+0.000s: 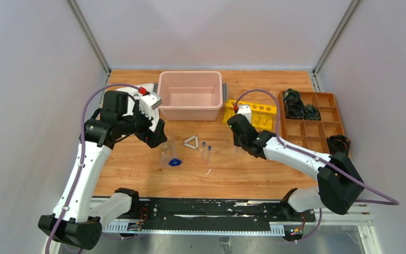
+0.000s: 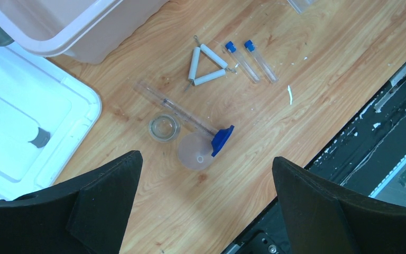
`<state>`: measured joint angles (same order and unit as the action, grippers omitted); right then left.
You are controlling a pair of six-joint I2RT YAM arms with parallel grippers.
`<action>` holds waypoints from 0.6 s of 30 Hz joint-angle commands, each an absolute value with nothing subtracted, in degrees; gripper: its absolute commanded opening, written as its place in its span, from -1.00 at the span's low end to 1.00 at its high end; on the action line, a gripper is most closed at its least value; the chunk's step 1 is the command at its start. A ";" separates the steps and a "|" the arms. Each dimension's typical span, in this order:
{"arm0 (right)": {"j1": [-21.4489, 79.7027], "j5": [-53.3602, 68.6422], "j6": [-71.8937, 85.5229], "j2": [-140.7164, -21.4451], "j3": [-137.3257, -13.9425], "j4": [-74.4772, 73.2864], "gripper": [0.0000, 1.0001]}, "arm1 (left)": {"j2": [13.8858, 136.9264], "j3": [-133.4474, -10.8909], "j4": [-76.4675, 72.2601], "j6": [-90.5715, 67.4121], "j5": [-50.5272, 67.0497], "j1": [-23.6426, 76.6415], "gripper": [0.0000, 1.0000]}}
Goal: Organize the chemistry lab equipment
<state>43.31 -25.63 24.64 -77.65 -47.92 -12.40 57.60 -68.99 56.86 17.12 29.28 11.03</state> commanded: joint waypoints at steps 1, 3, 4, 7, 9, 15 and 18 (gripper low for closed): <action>42.19 -26.77 26.51 -78.36 -47.28 -11.73 -1.00 | 57.04 -70.53 56.43 17.23 29.00 11.16 1.00; 42.19 -26.69 27.01 -78.69 -47.37 -12.00 -1.00 | 56.95 -70.73 56.36 17.37 28.68 11.16 1.00; 42.19 -26.56 27.26 -78.79 -47.37 -12.10 -1.00 | 56.97 -70.94 56.34 17.33 28.35 11.16 1.00; 42.18 -26.52 28.22 -78.40 -47.16 -12.70 -1.00 | 57.10 -71.50 56.34 17.41 27.57 11.16 1.00; 42.23 -26.10 28.80 -77.85 -46.75 -12.74 -1.00 | 57.26 -71.85 56.34 17.36 27.51 11.16 1.00; 42.24 -23.93 29.64 -77.02 -45.93 -13.03 -0.71 | 58.04 -73.30 56.35 16.74 27.45 11.16 1.00; 42.23 -23.94 30.27 -76.24 -45.81 -13.68 -0.39 | 58.29 -74.37 56.37 16.04 27.25 11.16 1.00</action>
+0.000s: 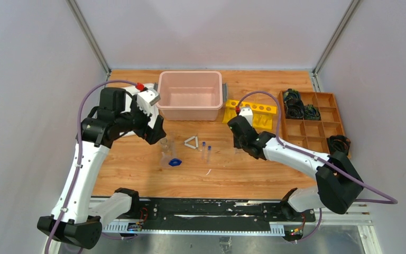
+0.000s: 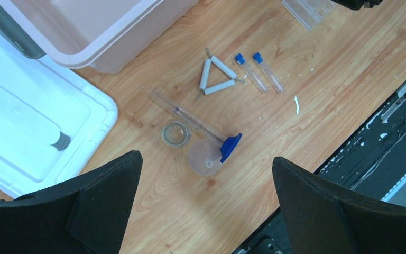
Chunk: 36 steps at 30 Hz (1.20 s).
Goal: Organize the chemistry lab equipment
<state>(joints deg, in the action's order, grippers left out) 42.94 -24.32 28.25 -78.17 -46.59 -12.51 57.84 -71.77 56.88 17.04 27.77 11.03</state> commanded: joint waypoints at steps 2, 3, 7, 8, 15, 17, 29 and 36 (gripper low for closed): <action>42.24 -24.20 30.54 -75.11 -45.98 -14.17 -0.19 | 58.41 -75.17 56.35 15.81 27.37 11.16 1.00; 42.27 -24.44 30.65 -74.38 -46.21 -14.68 -0.08 | 58.44 -75.42 56.42 15.68 27.42 11.16 1.00; 42.27 -25.17 31.41 -71.05 -48.79 -17.45 0.13 | 58.75 -76.02 56.43 15.25 27.17 11.16 1.00; 42.32 -24.83 31.73 -70.22 -49.61 -18.31 0.12 | 58.91 -76.08 56.43 15.21 27.08 11.16 1.00; 46.08 -14.65 35.12 -74.44 -55.16 -17.64 -0.04 | 59.15 -75.98 56.42 14.27 26.41 11.16 1.00; 47.45 -12.28 36.65 -80.00 -58.36 -19.39 -0.12 | 59.20 -75.75 56.43 14.15 26.14 11.16 1.00; 49.21 -6.77 40.73 -100.25 -67.10 -19.58 -0.19 | 57.63 -74.24 56.43 15.01 25.40 11.16 1.00; 49.56 -5.89 41.78 -103.65 -67.58 -18.81 -0.18 | 57.44 -73.80 56.43 15.28 25.68 11.16 1.00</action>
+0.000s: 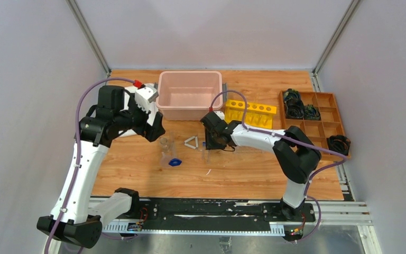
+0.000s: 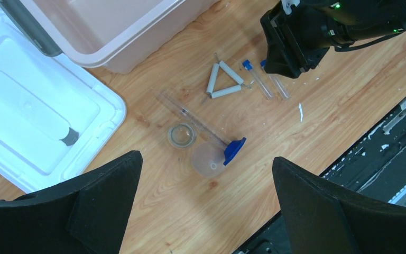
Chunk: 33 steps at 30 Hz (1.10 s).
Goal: Organize the chemistry lab equipment
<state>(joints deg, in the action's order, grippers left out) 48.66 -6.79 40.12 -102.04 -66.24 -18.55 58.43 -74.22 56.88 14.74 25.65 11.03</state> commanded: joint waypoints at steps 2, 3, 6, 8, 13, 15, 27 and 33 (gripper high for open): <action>49.65 -5.87 41.96 -104.85 -67.87 -18.89 -0.19 | 57.37 -73.73 56.43 15.40 25.60 11.16 1.00; 49.66 -5.93 42.04 -105.35 -68.04 -19.13 -0.20 | 57.27 -73.74 56.43 15.46 25.56 11.16 1.00; 49.79 -6.06 42.49 -106.83 -68.67 -19.72 -0.27 | 57.07 -73.58 56.40 15.56 25.58 11.16 1.00; 50.00 -6.27 42.73 -107.82 -69.38 -20.33 -0.36 | 56.87 -73.43 56.43 15.68 25.57 11.16 1.00; 50.28 -6.79 42.73 -108.60 -71.17 -22.24 -0.73 | 56.47 -73.38 56.43 16.07 25.58 11.16 1.00; 50.17 -7.47 42.79 -107.37 -71.33 -22.65 -0.90 | 56.37 -73.35 56.43 16.19 25.57 11.16 1.00; 49.64 -5.73 42.17 -93.89 -76.68 -23.82 -1.00 | 55.97 -72.42 56.43 16.29 29.58 11.16 1.00; 51.62 -1.84 44.04 -89.40 -78.38 -13.50 -1.00 | 55.70 -71.46 56.43 15.56 37.03 11.16 1.00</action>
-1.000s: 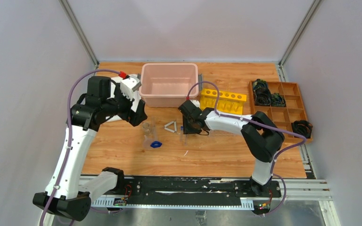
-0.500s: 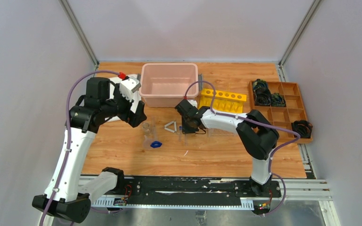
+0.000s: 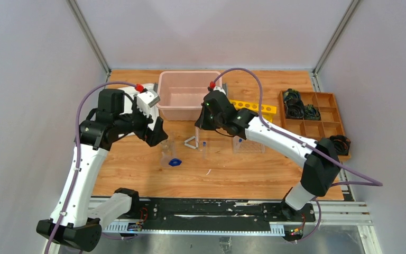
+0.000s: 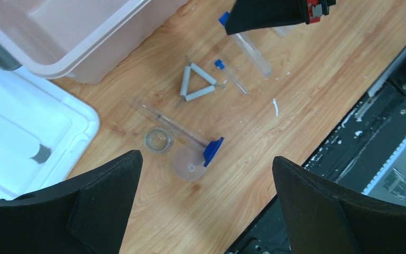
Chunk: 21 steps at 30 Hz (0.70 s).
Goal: Organize the chemistry lab equipment
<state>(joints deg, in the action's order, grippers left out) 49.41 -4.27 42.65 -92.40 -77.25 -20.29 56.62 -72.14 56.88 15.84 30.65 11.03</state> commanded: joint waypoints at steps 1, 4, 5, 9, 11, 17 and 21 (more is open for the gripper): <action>52.80 -2.84 44.04 -89.05 -78.84 -12.07 -1.00 | 55.74 -71.41 56.43 15.60 38.32 11.16 1.00; 55.18 -5.10 43.68 -89.46 -82.22 -10.27 -1.00 | 55.60 -71.19 56.43 16.89 42.15 11.16 0.98; 55.83 -5.25 43.62 -89.80 -83.41 -9.79 -1.00 | 55.75 -71.26 56.43 16.65 42.85 11.16 0.97; 58.49 -6.91 43.04 -89.82 -85.29 -6.06 -1.00 | 57.85 -71.81 56.43 13.41 44.50 11.16 0.86; 59.67 -8.14 42.83 -89.06 -84.45 -2.97 -1.00 | 59.18 -71.57 56.43 11.99 45.67 11.16 0.75; 61.96 -10.52 42.44 -88.54 -83.17 2.22 -1.00 | 61.50 -71.87 56.43 9.93 47.33 11.16 0.47; 62.81 -13.08 41.44 -87.35 -81.62 4.02 -1.00 | 61.20 -72.04 56.43 9.97 47.67 11.16 0.16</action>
